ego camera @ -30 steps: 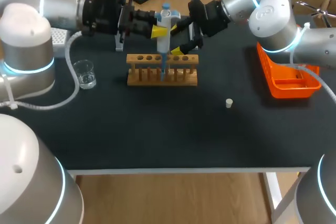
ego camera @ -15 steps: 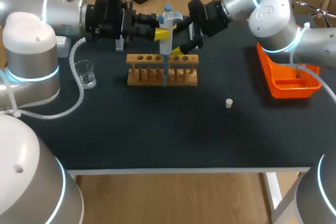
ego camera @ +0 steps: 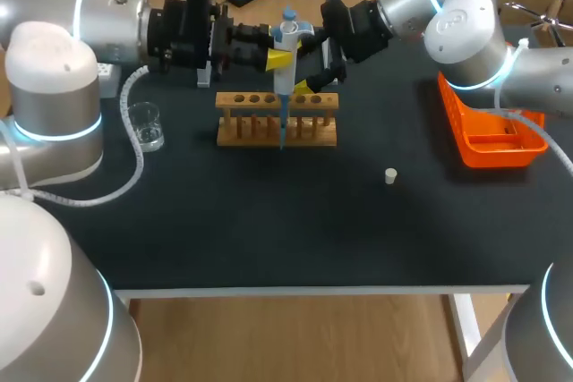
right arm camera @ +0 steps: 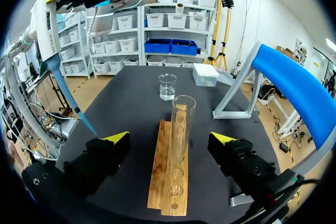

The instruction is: Invert the test tube, pick up the pipette, mount the tip to pipette, aspirate from beaker and dispense into the tube, eject the tip, return the pipette, and cap with the stopper.

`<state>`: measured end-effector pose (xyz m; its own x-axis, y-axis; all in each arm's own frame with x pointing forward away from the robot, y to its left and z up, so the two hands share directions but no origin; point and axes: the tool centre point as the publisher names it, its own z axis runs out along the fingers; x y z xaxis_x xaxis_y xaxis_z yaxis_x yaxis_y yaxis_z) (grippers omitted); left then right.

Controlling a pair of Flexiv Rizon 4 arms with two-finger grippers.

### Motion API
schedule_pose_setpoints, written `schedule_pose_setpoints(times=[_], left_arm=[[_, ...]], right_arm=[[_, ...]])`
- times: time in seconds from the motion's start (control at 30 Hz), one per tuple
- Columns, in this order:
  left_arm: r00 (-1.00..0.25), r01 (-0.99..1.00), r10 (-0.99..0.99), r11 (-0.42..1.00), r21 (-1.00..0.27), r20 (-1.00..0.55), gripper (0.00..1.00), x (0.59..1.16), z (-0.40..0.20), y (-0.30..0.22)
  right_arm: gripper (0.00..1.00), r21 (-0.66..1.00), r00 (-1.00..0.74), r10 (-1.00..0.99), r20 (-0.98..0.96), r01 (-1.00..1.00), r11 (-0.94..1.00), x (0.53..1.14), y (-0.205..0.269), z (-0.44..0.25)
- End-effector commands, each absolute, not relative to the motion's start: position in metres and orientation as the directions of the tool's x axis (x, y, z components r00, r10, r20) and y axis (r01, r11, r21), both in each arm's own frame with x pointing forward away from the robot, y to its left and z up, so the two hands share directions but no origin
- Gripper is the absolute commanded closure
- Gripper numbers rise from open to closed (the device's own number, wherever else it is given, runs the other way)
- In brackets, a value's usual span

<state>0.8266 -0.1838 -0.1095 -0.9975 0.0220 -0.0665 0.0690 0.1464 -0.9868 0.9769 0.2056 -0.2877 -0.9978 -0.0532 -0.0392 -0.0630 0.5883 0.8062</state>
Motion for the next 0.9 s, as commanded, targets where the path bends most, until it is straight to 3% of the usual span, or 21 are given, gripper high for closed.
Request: schedule_pose_setpoints(times=[0.03,0.5,0.9], left_arm=[[-0.997,0.07,0.022,0.145,-0.987,-0.067,1.0,0.827,-0.109,-0.184],[-0.997,0.07,0.022,0.145,-0.987,-0.067,1.0,0.827,-0.109,-0.184],[-0.997,0.07,0.022,0.145,-0.987,-0.067,1.0,0.827,-0.109,-0.184]], right_arm=[[0.0,0.8,-0.997,-0.049,-0.059,-0.076,0.596,0.967,0.183,-0.278],[0.0,0.872,-0.998,0.022,-0.063,-0.045,0.487,0.925,0.091,-0.243],[0.0,0.913,-1.0,-0.003,-0.031,-0.03,0.407,0.897,0.077,-0.231]])
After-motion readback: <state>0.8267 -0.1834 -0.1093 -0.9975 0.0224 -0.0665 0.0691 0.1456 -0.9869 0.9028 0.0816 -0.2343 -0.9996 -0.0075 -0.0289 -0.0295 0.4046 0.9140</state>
